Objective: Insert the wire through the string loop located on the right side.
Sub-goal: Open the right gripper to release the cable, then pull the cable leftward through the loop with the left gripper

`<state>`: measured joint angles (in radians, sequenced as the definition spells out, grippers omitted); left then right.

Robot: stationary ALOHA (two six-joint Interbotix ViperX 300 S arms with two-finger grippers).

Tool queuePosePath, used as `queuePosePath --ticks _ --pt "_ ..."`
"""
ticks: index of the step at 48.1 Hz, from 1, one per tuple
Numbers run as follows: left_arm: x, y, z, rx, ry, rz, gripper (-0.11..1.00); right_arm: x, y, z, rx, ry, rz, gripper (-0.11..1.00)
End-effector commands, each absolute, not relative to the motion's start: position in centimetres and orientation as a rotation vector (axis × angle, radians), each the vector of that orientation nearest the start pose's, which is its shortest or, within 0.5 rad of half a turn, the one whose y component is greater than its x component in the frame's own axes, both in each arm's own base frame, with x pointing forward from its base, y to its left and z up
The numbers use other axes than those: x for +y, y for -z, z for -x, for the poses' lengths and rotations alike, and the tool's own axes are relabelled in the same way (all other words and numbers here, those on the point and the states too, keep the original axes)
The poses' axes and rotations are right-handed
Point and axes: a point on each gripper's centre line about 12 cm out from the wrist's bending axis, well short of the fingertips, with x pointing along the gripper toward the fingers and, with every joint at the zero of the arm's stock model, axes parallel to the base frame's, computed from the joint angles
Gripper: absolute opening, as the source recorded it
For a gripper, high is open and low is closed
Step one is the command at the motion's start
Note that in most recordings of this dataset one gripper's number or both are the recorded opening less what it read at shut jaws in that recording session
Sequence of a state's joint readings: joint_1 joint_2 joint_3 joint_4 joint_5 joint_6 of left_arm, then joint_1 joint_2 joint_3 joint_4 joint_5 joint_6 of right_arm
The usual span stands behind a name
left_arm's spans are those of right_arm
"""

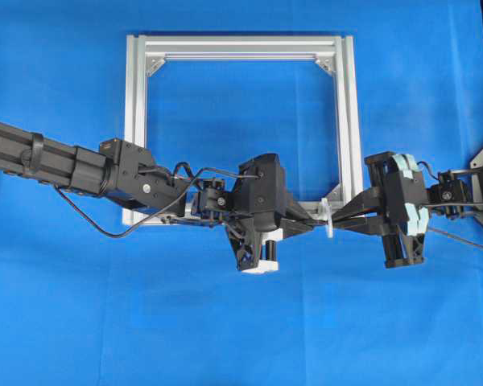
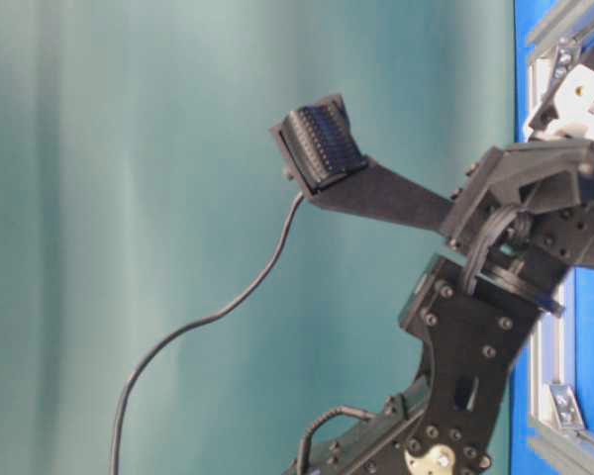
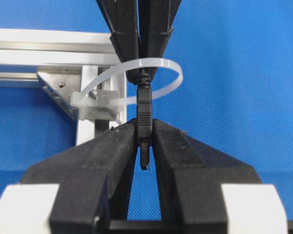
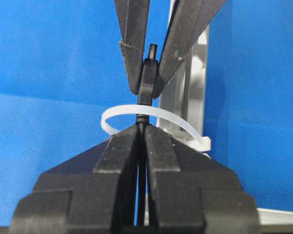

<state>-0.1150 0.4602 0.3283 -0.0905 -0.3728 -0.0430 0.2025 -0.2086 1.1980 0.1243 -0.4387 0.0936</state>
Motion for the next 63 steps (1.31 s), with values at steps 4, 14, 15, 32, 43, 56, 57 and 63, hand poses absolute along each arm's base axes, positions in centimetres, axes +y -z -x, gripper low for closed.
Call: queuePosePath --ticks 4,14,15,32,43,56,57,63 --pt "-5.6 -12.7 -50.8 0.372 0.062 0.093 0.08 4.7 -12.6 -26.3 0.536 -0.090 -0.132 -0.03" --pt "-5.6 -12.7 -50.9 0.370 0.062 0.094 0.08 4.7 -12.6 -26.3 0.538 -0.088 -0.134 0.00" --pt "-5.7 -12.7 -50.8 0.370 0.064 0.093 0.08 4.7 -12.6 -26.3 0.538 -0.088 -0.134 0.02" --pt "-5.7 -12.6 -50.7 0.373 0.063 0.094 0.08 4.6 -12.3 -26.1 0.576 -0.080 -0.143 0.90" --pt "-5.6 -12.8 -50.8 0.369 0.062 0.092 0.08 4.6 -12.3 -26.1 0.576 -0.079 -0.144 0.94" --pt "-5.1 -13.2 -48.4 0.388 0.057 0.085 0.08 4.6 -12.3 -26.1 0.576 -0.080 -0.143 0.94" --pt "-5.1 -13.1 -48.1 0.391 0.057 0.085 0.08 4.6 -12.3 -26.1 0.575 -0.080 -0.143 0.94" --pt "-4.8 -13.1 -45.6 0.397 0.054 0.082 0.08 4.6 -12.3 -26.1 0.575 -0.080 -0.143 0.94"
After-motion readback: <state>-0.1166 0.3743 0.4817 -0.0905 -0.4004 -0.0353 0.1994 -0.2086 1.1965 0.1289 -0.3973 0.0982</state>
